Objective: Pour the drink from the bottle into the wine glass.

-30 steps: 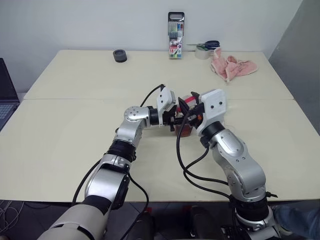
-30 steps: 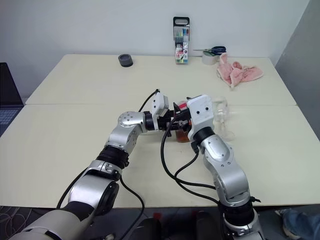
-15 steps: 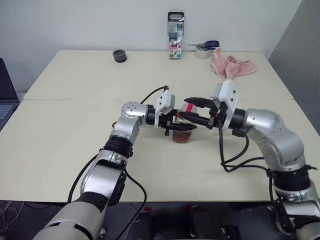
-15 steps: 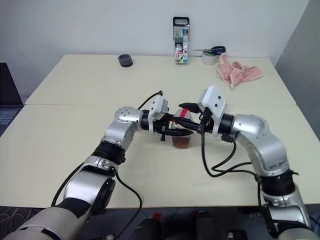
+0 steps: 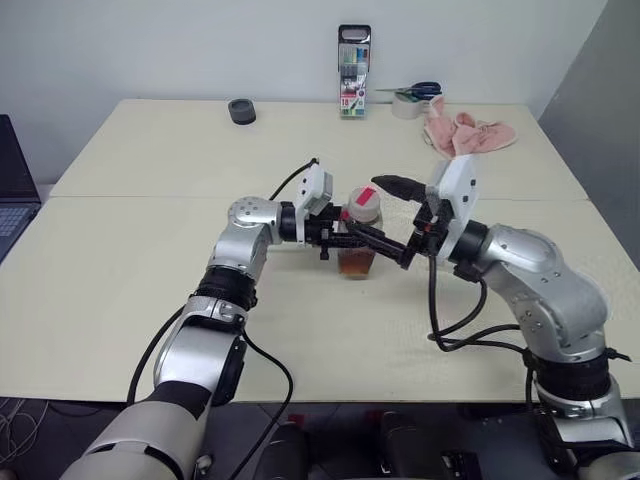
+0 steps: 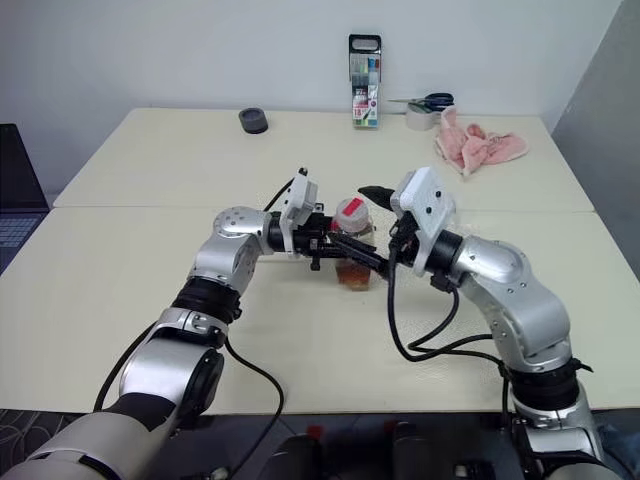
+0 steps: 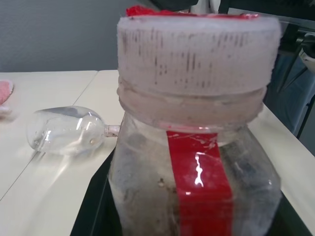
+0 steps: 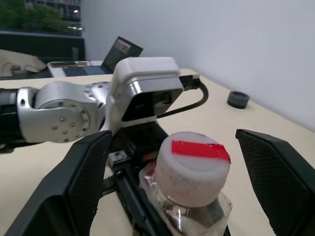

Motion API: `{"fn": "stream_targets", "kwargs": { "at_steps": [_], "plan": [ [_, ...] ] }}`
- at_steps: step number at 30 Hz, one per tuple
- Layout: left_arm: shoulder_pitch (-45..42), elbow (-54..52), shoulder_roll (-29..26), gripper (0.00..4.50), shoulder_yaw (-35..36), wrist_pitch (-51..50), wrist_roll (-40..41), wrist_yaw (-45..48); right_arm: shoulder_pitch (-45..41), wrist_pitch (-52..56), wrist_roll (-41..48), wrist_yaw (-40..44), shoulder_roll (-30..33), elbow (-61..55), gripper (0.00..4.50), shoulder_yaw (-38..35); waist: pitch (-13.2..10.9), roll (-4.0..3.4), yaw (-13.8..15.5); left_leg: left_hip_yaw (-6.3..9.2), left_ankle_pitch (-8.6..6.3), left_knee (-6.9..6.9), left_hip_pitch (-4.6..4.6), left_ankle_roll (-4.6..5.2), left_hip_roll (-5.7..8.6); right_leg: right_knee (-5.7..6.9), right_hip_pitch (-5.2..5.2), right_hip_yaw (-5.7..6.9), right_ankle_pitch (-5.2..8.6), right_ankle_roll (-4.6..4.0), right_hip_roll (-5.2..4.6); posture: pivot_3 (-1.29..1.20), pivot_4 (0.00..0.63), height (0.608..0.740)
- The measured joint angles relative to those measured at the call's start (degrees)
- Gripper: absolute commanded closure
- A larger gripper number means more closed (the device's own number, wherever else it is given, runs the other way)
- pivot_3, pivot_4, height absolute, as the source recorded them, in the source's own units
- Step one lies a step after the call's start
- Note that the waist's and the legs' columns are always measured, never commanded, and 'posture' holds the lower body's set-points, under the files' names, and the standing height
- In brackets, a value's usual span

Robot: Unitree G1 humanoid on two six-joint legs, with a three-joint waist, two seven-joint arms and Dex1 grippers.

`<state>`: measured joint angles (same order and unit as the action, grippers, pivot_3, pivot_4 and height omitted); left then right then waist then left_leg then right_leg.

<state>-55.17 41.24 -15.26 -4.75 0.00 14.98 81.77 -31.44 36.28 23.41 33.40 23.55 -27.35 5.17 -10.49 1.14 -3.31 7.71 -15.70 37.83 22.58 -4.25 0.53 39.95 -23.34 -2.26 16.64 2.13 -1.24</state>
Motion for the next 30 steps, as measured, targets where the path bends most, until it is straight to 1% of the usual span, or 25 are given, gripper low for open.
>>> {"fn": "stream_targets", "kwargs": {
  "at_steps": [4, 7, 11, 22, 25, 28, 30],
  "plan": [
    [0.0, 0.0, 0.1, 2.85, 0.0, -0.4, 0.0, 0.1, 0.3, -2.2, -4.5, -4.0, -1.9, 1.6, 0.2, 1.6, 0.0, 0.0, 0.0, -0.02, 0.0, 0.0, -0.01, 0.0, 0.0, 0.01, 0.0, -0.01, 0.0, 0.0, 0.0, 0.0, 0.15, 0.74],
    [0.1, -0.1, 0.3, 2.85, 0.0, -0.7, 0.0, 0.2, 0.3, -3.1, -6.4, -5.2, -2.3, 2.9, 0.2, 1.8, 0.0, 0.0, 0.0, -0.02, 0.01, 0.0, 0.0, -0.01, 0.01, 0.0, 0.0, -0.01, 0.0, 0.0, 0.0, 0.0, 0.15, 0.74],
    [0.4, -0.3, 0.3, 2.85, -0.1, -0.8, 0.0, 0.1, 0.6, -3.3, -6.3, -5.2, -2.3, 3.1, 0.2, 1.7, 0.0, 0.0, 0.0, -0.01, 0.0, 0.0, -0.01, 0.0, 0.0, 0.0, 0.0, -0.01, 0.0, 0.0, 0.01, 0.0, 0.15, 0.74],
    [1.3, -0.6, -0.3, 2.85, -0.3, -0.8, 0.0, 0.2, 5.6, 1.9, 0.8, -3.8, 0.9, -2.2, 0.2, -3.9, 0.0, 0.0, 0.0, -0.02, -0.02, -0.01, 0.0, 0.03, 0.0, 0.01, 0.0, -0.02, 0.0, 0.0, 0.01, 0.0, 0.15, 0.74],
    [1.3, -0.6, -0.3, 2.85, -0.4, -0.8, 0.0, 0.3, 6.2, 3.1, 2.7, -2.6, 2.6, -4.4, 0.2, -4.0, 0.0, 0.0, 0.0, -0.01, -0.02, -0.01, 0.0, 0.04, 0.0, 0.0, 0.0, -0.01, 0.0, 0.0, 0.02, 0.0, 0.15, 0.74],
    [1.3, -0.6, -0.3, 2.85, -0.5, -0.8, 0.0, 0.4, 6.4, 4.6, 5.0, -1.6, 3.0, -7.0, 0.2, -3.5, 0.0, 0.0, 0.0, -0.02, -0.02, -0.01, 0.0, 0.04, -0.01, 0.0, 0.0, -0.01, 0.0, 0.0, 0.02, 0.0, 0.15, 0.74],
    [1.3, -0.6, -0.4, 2.85, -0.5, -0.8, 0.0, 0.4, 6.2, 4.9, 4.9, -1.5, 2.8, -7.9, 0.2, -2.4, 0.0, 0.0, 0.0, -0.01, -0.02, 0.0, 0.0, 0.04, -0.01, 0.01, 0.0, -0.01, 0.0, 0.0, 0.02, 0.0, 0.15, 0.74]
  ]
}}
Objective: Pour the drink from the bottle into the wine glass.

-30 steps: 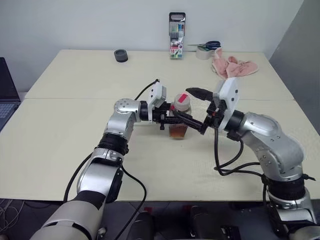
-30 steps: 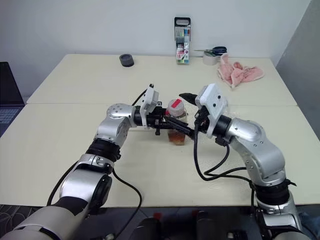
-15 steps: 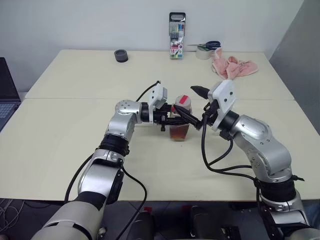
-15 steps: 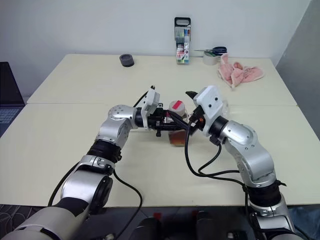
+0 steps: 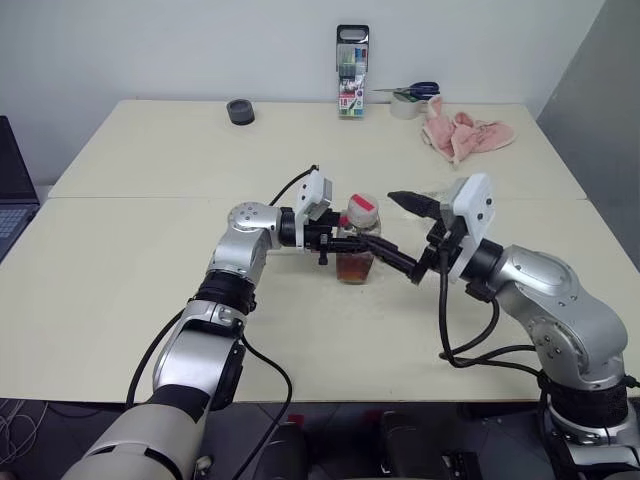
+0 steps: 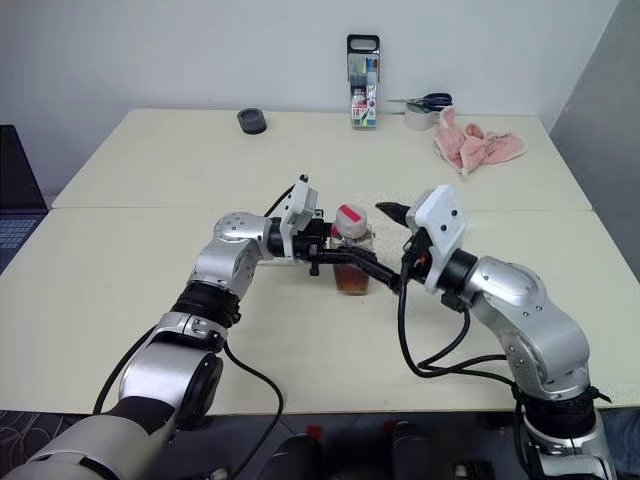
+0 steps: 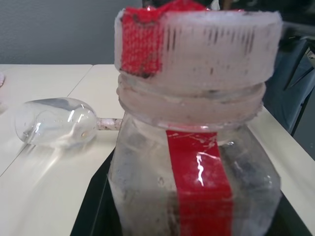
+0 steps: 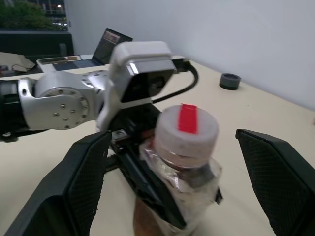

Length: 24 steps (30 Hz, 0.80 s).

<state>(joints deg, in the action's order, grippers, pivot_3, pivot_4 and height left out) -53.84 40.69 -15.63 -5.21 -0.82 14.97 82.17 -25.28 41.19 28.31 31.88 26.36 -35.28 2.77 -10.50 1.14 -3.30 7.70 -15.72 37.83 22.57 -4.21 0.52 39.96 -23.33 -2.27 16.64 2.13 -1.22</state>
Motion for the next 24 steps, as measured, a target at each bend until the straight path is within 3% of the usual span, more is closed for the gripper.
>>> {"fn": "stream_targets", "kwargs": {
  "at_steps": [11, 24],
  "plan": [
    [0.0, 0.0, 0.0, 2.85, 0.0, -0.1, 0.0, 0.8, -4.7, -4.6, -8.9, -6.2, -5.4, 6.7, 0.2, 5.3, 0.0, 0.0, 0.0, 0.0, 0.01, 0.0, 0.0, -0.02, 0.02, 0.0, 0.0, 0.0, 0.0, 0.0, -0.01, 0.0, 0.15, 0.74],
    [0.0, -0.5, -0.1, 2.85, -0.1, -0.2, 0.0, 0.8, -3.9, -4.0, -8.3, -6.5, -5.1, 6.4, 0.2, 3.1, 0.0, 0.0, 0.0, 0.0, 0.0, 0.0, 0.0, -0.01, 0.01, 0.0, 0.0, -0.01, 0.0, 0.0, -0.01, 0.0, 0.15, 0.74]
  ]
}}
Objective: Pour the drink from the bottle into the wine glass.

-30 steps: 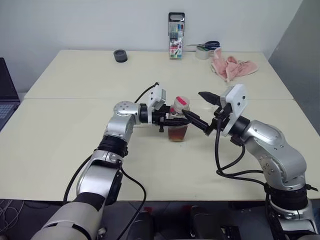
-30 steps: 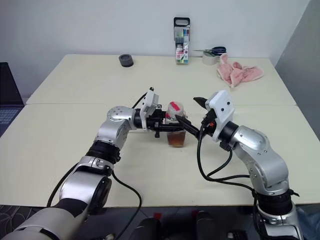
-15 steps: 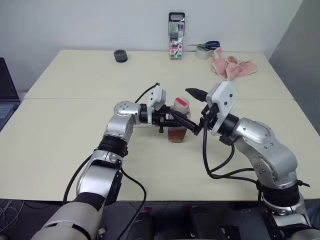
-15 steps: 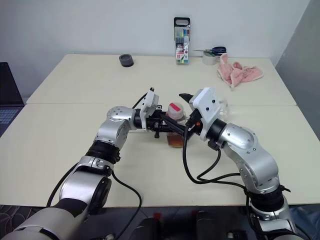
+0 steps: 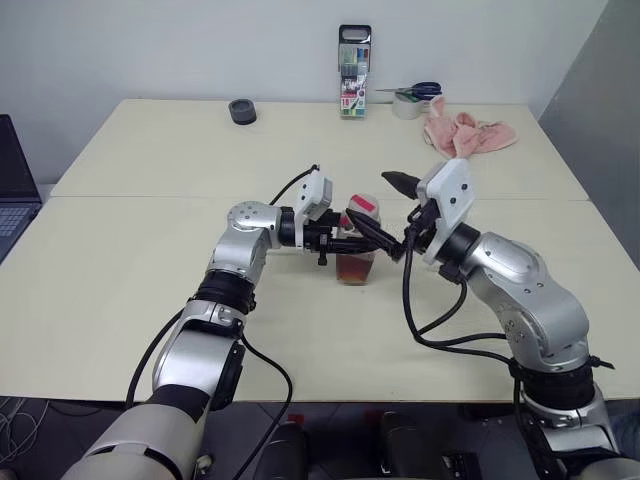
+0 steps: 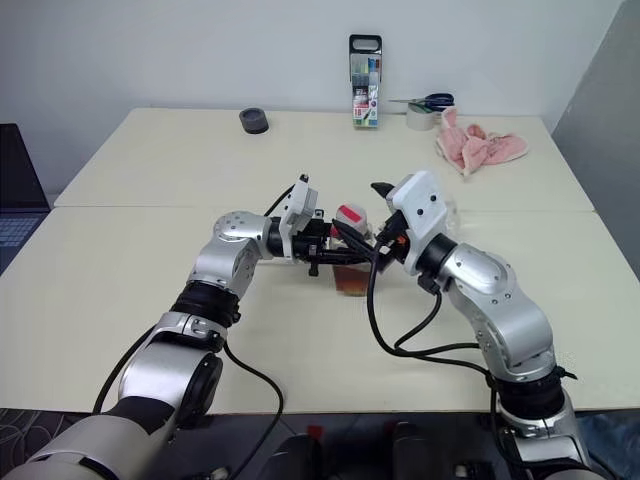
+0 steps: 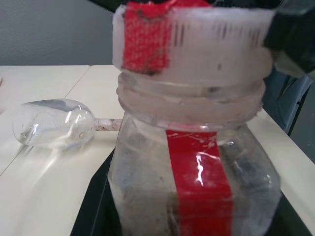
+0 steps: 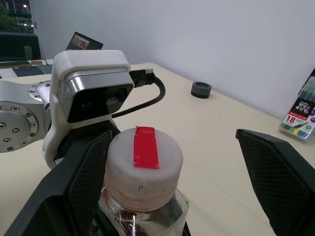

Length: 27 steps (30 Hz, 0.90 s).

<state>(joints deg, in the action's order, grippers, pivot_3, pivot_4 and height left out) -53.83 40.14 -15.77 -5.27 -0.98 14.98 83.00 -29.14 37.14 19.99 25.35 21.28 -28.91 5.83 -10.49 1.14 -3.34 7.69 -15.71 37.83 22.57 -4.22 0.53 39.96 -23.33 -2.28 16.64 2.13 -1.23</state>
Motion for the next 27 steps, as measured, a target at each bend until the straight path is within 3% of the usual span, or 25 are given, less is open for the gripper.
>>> {"fn": "stream_targets", "kwargs": {
  "at_steps": [27],
  "plan": [
    [0.2, 0.0, -0.1, 2.85, -0.1, 0.1, -0.1, 0.0, 1.2, 2.1, 2.3, 0.8, 1.9, -2.1, 0.2, -1.3, 0.0, 0.0, 0.0, 0.0, 0.0, 0.0, 0.0, 0.0, 0.0, 0.0, 0.0, 0.0, 0.0, 0.0, 0.0, 0.0, 0.15, 0.74]
  ]
}}
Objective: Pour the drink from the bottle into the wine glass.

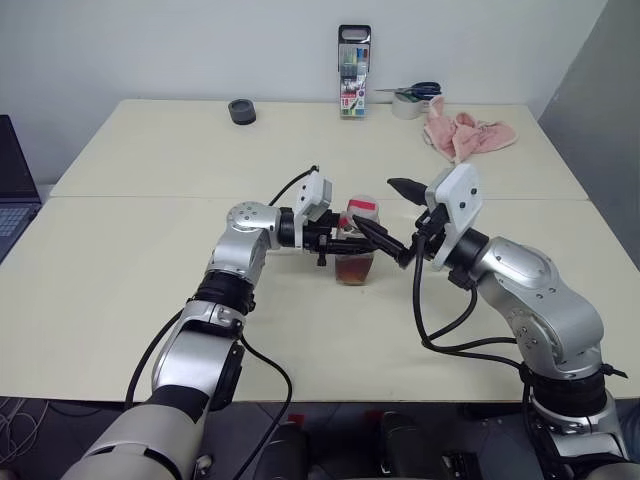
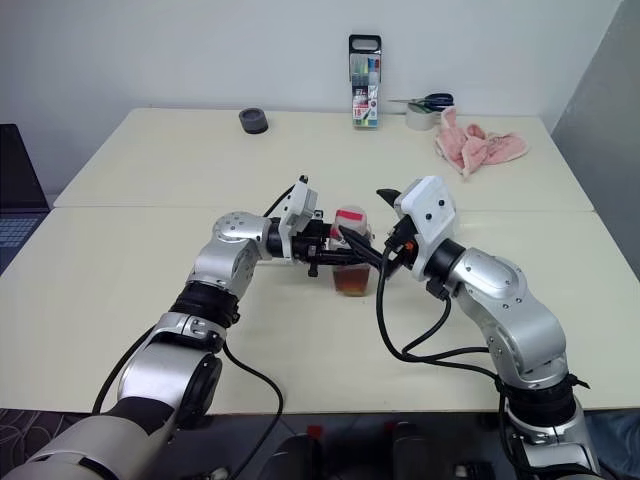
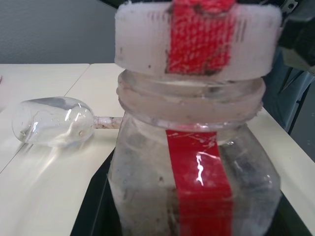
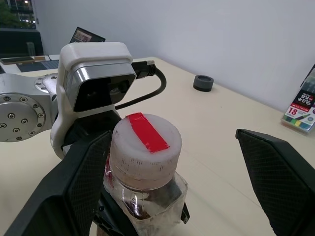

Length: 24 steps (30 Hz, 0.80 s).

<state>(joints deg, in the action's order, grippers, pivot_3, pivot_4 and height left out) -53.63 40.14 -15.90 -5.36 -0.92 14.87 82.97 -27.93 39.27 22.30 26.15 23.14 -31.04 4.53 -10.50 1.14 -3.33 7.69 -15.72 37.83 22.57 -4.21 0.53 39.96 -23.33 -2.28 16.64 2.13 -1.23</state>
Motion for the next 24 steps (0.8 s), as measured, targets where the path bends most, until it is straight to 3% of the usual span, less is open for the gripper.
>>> {"fn": "stream_targets", "kwargs": {
  "at_steps": [11, 24],
  "plan": [
    [0.1, 0.0, -0.1, 2.85, 0.0, 0.0, 0.0, -0.1, 0.2, 3.0, 6.1, 2.1, 0.5, -2.4, 0.2, -0.3, 0.0, 0.0, 0.0, 0.01, 0.0, 0.0, 0.0, 0.0, 0.0, 0.0, 0.0, 0.0, 0.0, 0.0, 0.0, 0.0, 0.15, 0.74],
    [0.4, -0.2, -0.1, 2.85, 0.0, 0.0, 0.0, -0.6, -3.3, 6.9, 7.3, 0.6, 0.1, 1.6, 0.2, -1.0, 0.0, 0.0, 0.0, 0.0, 0.0, 0.0, 0.0, 0.0, -0.01, 0.0, 0.0, 0.0, 0.0, 0.0, 0.0, 0.0, 0.15, 0.74]
  ]
}}
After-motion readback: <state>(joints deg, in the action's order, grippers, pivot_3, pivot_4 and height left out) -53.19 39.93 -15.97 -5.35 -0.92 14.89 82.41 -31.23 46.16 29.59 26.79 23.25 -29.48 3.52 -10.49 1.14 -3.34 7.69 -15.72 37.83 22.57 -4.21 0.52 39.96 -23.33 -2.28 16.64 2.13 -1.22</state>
